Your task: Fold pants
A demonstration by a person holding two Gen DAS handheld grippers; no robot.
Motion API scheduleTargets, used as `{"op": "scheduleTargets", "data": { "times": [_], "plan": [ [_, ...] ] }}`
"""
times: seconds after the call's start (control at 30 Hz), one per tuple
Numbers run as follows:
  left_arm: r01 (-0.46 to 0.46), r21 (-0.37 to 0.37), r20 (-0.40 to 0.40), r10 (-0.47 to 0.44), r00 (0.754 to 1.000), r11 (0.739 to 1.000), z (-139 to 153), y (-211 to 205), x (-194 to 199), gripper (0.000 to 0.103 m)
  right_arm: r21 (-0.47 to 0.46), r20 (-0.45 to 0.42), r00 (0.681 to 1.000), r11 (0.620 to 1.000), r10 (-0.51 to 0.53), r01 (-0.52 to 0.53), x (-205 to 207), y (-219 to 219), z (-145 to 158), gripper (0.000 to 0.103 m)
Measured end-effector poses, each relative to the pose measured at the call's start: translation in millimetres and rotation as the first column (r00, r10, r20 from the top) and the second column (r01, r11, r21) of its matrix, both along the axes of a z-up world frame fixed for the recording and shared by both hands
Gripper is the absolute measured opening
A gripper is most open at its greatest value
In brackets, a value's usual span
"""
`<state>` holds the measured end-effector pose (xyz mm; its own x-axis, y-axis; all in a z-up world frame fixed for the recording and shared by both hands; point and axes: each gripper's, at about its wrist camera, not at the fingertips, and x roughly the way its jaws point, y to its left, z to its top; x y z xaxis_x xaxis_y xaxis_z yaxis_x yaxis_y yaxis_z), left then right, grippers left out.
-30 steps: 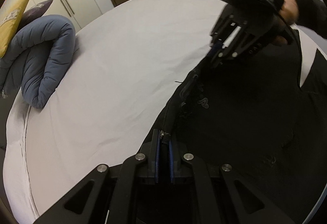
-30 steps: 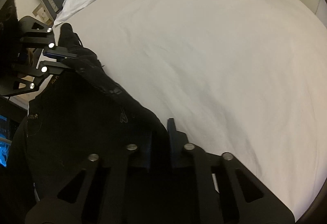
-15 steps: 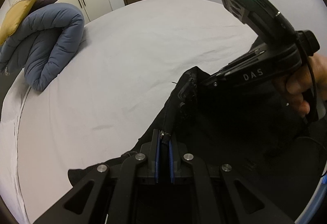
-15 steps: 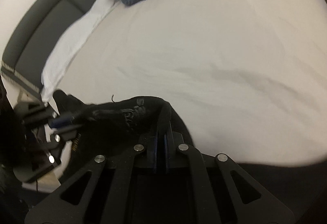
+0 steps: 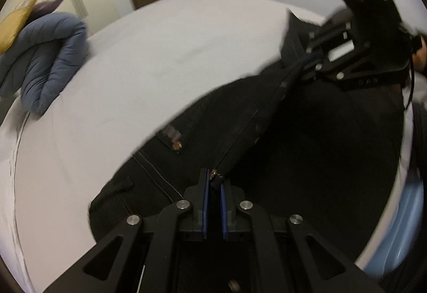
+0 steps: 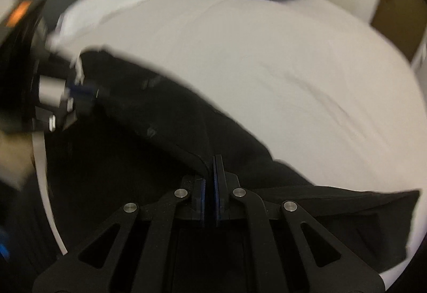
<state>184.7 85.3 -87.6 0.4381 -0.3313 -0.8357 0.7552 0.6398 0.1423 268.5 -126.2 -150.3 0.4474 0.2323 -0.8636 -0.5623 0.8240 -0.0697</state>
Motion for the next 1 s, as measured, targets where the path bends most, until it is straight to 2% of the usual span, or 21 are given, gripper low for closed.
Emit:
{"op": "scheduleTargets", "data": {
  "times": [0.07, 0.13, 0.23, 0.4, 0.6, 0.63, 0.83, 0.87, 0.93, 1.0],
  "plan": [
    [0.048, 0.048, 0.006, -0.048, 0.999, 0.998, -7.5, -3.5, -21.9, 0.007, -0.124, 0.053, 0.997, 0.991, 0.062, -0.055, -34.8, 23.5, -6.9, 0.004],
    [0.092, 0.106, 0.012, -0.094, 0.996, 0.99, -18.9, -4.9, -46.7, 0.007, -0.195, 0.085, 0.991, 0.977, 0.103, -0.085, -69.0, 40.5, -14.0, 0.004],
    [0.106, 0.114, -0.003, -0.107, 0.994, 0.988, -25.6, 1.5, -65.5, 0.005, -0.252, 0.106, 0.987, 0.963, 0.123, -0.093, -104.2, 53.9, -28.6, 0.004],
    [0.129, 0.126, -0.017, -0.128, 0.992, 0.984, -32.0, 16.3, -86.5, 0.005, -0.396, 0.136, 0.966, 0.906, 0.221, -0.152, -155.1, 89.2, -51.5, 0.004],
    [0.136, 0.143, -0.023, -0.134, 0.991, 0.98, -36.3, 22.3, -89.9, 0.003, -0.45, 0.124, 0.957, 0.874, 0.263, -0.182, -177.0, 126.6, -71.5, 0.004],
    [0.136, 0.141, -0.022, -0.134, 0.991, 0.981, -34.9, 23.3, -87.4, 0.003, -0.449, 0.125, 0.955, 0.874, 0.267, -0.186, -175.7, 111.8, -70.1, 0.004],
    [0.147, 0.148, -0.027, -0.145, 0.989, 0.978, -32.3, 28.6, -90.1, 0.003, -0.479, 0.128, 0.944, 0.852, 0.303, -0.209, -186.5, 134.9, -78.9, 0.004],
    [0.149, 0.149, -0.029, -0.147, 0.989, 0.977, -32.3, 29.2, -88.6, 0.003, -0.481, 0.124, 0.944, 0.851, 0.306, -0.212, -198.1, 130.9, -79.9, 0.004],
    [0.154, 0.155, -0.035, -0.15, 0.988, 0.976, -35.2, 28.2, -75.9, 0.003, -0.486, 0.115, 0.943, 0.845, 0.313, -0.222, -195.7, 138.5, -87.0, 0.004],
    [0.154, 0.163, -0.036, -0.15, 0.988, 0.975, -38.5, 24.4, -79.1, 0.003, -0.493, 0.115, 0.94, 0.84, 0.32, -0.226, -200.6, 136.1, -90.0, 0.004]
  ]
}}
